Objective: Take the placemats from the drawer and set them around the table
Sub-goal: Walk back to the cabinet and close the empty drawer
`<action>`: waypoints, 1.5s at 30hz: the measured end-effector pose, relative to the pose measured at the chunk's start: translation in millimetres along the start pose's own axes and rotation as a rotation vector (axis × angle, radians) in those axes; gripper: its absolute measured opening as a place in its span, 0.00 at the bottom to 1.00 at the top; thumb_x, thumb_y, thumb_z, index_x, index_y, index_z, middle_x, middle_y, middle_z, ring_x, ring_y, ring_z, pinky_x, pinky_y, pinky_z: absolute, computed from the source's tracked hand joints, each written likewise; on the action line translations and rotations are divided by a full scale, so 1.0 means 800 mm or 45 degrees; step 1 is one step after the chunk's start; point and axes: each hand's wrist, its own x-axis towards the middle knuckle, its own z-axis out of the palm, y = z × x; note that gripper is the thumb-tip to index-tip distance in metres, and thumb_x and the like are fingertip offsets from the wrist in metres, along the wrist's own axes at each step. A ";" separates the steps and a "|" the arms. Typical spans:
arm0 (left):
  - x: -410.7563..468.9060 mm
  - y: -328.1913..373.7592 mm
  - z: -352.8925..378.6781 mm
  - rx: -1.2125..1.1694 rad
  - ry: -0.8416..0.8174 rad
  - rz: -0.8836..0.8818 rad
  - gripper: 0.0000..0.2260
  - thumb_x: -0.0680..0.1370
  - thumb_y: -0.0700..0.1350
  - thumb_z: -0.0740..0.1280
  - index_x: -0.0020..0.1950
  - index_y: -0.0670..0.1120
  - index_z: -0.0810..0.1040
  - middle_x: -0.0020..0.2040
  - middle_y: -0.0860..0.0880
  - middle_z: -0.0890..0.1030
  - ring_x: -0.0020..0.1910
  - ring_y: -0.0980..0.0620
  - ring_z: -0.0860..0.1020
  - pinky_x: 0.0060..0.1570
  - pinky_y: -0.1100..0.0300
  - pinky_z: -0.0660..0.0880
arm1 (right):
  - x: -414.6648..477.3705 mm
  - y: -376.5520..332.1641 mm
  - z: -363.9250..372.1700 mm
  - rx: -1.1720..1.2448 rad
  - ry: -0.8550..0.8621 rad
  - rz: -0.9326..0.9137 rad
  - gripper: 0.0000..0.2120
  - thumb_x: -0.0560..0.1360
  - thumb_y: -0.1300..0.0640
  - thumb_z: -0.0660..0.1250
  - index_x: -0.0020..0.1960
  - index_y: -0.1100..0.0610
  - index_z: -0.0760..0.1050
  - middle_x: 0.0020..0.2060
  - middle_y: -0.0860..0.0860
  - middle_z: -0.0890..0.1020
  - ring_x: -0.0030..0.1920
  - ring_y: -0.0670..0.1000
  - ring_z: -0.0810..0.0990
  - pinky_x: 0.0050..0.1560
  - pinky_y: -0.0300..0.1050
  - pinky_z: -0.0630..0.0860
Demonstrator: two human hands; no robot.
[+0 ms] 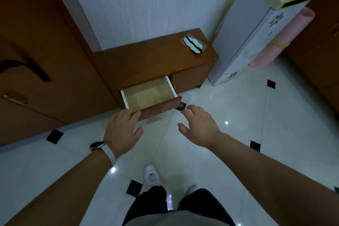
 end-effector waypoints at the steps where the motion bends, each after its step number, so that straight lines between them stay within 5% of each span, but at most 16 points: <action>1: 0.006 -0.005 0.005 -0.003 -0.010 -0.018 0.24 0.73 0.55 0.58 0.63 0.44 0.77 0.58 0.43 0.79 0.56 0.41 0.76 0.53 0.48 0.72 | 0.013 0.003 0.003 -0.004 -0.002 -0.003 0.25 0.77 0.42 0.60 0.68 0.55 0.71 0.64 0.54 0.74 0.63 0.56 0.72 0.58 0.52 0.72; 9: 0.058 -0.020 0.080 -0.024 -0.064 -0.186 0.24 0.73 0.55 0.58 0.63 0.44 0.77 0.60 0.42 0.79 0.58 0.41 0.76 0.56 0.46 0.73 | 0.112 0.041 0.080 -0.009 -0.031 -0.115 0.23 0.74 0.44 0.60 0.60 0.59 0.76 0.55 0.55 0.78 0.54 0.57 0.75 0.47 0.51 0.74; 18: 0.136 -0.056 0.294 0.039 0.020 -0.351 0.25 0.74 0.53 0.62 0.69 0.43 0.72 0.70 0.38 0.70 0.69 0.38 0.68 0.62 0.43 0.68 | 0.238 0.131 0.279 0.082 0.083 -0.307 0.24 0.71 0.50 0.66 0.65 0.59 0.73 0.61 0.61 0.76 0.59 0.62 0.75 0.52 0.56 0.76; 23: 0.163 -0.099 0.441 0.209 0.160 -0.378 0.29 0.76 0.55 0.61 0.75 0.45 0.64 0.76 0.38 0.62 0.76 0.38 0.58 0.70 0.39 0.59 | 0.314 0.188 0.420 -0.081 0.140 -0.400 0.30 0.75 0.47 0.66 0.74 0.56 0.65 0.75 0.60 0.65 0.75 0.62 0.60 0.73 0.62 0.61; 28: 0.184 -0.144 0.544 0.385 0.484 -0.314 0.30 0.77 0.59 0.61 0.75 0.45 0.64 0.75 0.38 0.64 0.75 0.38 0.60 0.71 0.39 0.54 | 0.371 0.220 0.519 -0.151 0.482 -0.515 0.33 0.77 0.43 0.62 0.78 0.53 0.57 0.77 0.59 0.60 0.77 0.61 0.54 0.75 0.60 0.45; 33: 0.220 -0.180 0.575 0.513 0.800 -0.248 0.31 0.78 0.61 0.60 0.76 0.44 0.62 0.76 0.38 0.63 0.75 0.38 0.58 0.72 0.40 0.49 | 0.423 0.221 0.547 -0.141 0.759 -0.569 0.34 0.77 0.42 0.61 0.78 0.55 0.55 0.77 0.60 0.57 0.77 0.62 0.51 0.74 0.62 0.44; 45: 0.277 -0.213 0.578 0.529 0.821 -0.252 0.35 0.78 0.59 0.59 0.79 0.45 0.52 0.78 0.38 0.54 0.78 0.40 0.48 0.74 0.43 0.41 | 0.507 0.214 0.546 -0.272 0.860 -0.583 0.39 0.77 0.43 0.61 0.79 0.56 0.48 0.79 0.57 0.51 0.78 0.60 0.45 0.74 0.62 0.42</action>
